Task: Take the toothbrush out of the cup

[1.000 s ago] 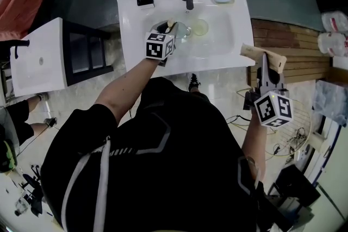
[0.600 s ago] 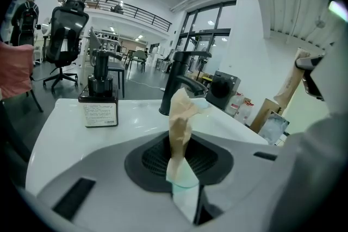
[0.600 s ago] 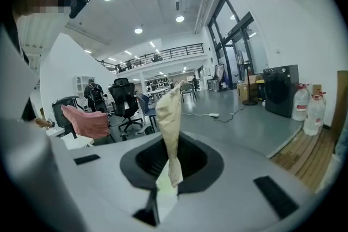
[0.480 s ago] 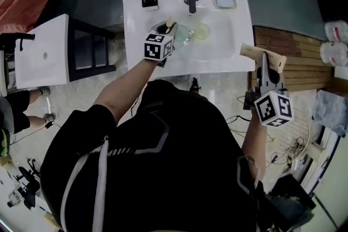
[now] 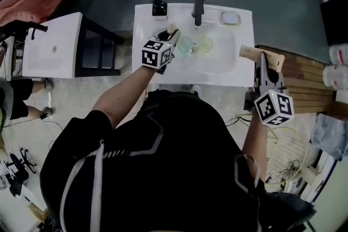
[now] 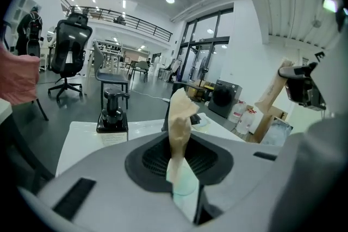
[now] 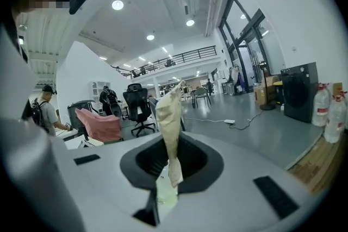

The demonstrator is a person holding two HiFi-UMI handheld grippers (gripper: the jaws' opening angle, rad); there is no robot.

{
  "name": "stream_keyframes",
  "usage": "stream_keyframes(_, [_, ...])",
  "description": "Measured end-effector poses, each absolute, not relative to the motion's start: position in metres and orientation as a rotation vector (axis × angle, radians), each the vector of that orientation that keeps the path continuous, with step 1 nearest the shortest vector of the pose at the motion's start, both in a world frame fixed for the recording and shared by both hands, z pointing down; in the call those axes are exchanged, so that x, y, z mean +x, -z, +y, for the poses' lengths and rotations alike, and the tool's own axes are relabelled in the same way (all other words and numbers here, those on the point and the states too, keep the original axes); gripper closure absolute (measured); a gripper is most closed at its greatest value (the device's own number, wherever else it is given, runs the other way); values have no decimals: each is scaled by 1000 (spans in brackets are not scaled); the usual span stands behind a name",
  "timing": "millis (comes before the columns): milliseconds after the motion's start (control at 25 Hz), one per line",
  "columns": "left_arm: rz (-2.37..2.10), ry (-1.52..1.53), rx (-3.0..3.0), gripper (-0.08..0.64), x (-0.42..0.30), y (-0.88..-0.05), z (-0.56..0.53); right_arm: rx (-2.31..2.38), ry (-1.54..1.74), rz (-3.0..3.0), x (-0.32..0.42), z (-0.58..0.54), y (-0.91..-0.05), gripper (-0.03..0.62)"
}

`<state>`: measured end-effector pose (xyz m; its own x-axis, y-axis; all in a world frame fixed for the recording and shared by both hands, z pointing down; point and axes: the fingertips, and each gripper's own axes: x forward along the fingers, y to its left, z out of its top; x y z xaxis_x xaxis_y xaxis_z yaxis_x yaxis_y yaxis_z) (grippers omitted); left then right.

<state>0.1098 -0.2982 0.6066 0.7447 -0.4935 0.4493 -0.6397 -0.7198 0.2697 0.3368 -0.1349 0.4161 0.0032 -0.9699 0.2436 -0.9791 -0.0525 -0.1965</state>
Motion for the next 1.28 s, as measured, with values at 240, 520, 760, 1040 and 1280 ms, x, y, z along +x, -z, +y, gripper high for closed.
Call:
stream_keyframes(240, [-905,-413,2548,499,96,-575,-297,2155,-479,-2217,334,-156,-414,558])
stream_keyframes(520, [-996,-288,2594,499,73,-518,-310,2112,-448,-2322,330,-191,-400,558])
stream_keyframes(760, [-999,-174,2663,499,63,-455,-298,2099,-433,-2335,322,-214,-382,558])
stream_keyframes(1040, [-1029,-99,2680,502,43,-411,-298,2028,-384,-2397,304,-235,-365,558])
stream_keyframes(1280, [-1083,-90,2695,506,25,-385,-300,1988,-363,-2408,290,-243,-360,558])
